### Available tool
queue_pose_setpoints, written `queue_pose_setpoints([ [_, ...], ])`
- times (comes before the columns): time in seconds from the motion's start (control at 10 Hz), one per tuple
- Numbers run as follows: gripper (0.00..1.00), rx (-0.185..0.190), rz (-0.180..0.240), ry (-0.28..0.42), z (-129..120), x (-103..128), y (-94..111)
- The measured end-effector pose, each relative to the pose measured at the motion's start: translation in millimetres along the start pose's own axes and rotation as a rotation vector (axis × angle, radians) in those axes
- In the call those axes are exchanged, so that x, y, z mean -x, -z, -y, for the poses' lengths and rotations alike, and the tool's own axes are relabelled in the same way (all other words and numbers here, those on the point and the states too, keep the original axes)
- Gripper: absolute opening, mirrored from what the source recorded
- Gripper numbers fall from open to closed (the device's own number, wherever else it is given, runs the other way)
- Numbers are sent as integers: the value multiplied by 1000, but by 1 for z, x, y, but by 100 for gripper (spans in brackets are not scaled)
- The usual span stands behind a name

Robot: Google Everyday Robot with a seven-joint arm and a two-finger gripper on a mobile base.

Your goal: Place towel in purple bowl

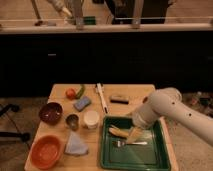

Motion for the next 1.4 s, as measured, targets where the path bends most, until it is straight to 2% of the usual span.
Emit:
queue_pose_setpoints([
  [0.1, 80, 1, 72, -17, -12, 11, -15],
  [0.4, 80, 27, 110, -32, -30, 41, -45],
  [0.9, 80, 75, 120, 42, -46, 102, -80],
  [1.4, 80, 73, 122, 43, -46, 103, -80],
])
